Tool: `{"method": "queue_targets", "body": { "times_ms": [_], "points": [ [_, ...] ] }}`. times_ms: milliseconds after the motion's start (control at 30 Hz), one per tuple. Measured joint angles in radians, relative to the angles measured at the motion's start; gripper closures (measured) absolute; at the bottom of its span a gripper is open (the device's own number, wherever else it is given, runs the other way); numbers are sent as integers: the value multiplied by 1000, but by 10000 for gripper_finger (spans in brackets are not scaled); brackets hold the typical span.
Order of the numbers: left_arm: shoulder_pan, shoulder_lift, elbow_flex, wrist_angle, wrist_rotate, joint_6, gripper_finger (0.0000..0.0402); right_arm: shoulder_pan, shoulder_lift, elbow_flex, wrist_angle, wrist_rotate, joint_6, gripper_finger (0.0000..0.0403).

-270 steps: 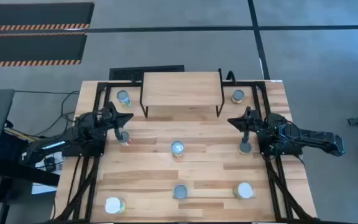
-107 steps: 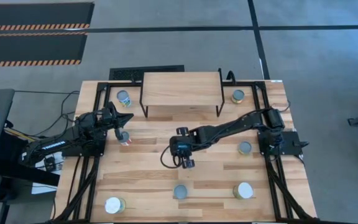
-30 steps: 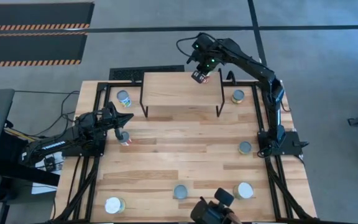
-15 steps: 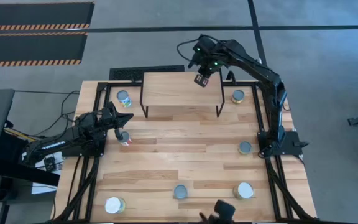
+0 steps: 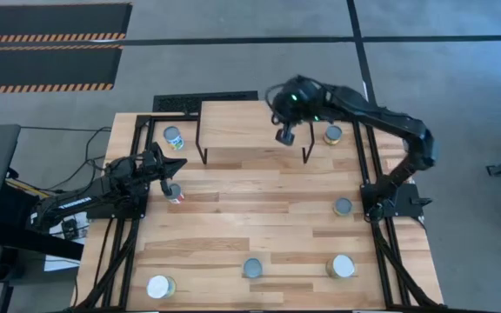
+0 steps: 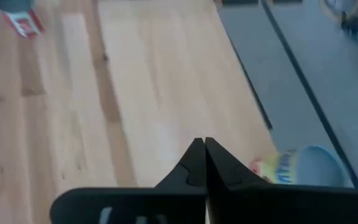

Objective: Pick and place cans onto a shelf
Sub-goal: Put the canned oranges on the shelf

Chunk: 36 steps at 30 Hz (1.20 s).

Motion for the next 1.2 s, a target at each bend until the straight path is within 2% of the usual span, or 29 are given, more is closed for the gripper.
{"method": "queue_targets", "body": {
  "times_ms": [300,533,600,800,1100,1200],
  "points": [
    [0,0,0,0,0,0,401,105,-321,-573,543,-52,62,399],
    [0,0,0,0,0,0,401,159,-504,-901,845,-57,61,398],
    [0,0,0,0,0,0,402,159,-550,-988,924,-86,61,398],
    [0,0,0,0,0,0,401,153,-675,-1197,1112,-178,69,398],
    [0,0,0,0,0,0,401,156,-826,-1420,1308,-185,42,396],
    [0,0,0,0,0,0,402,149,-887,-1475,1355,-217,7,397]
  ]
}}
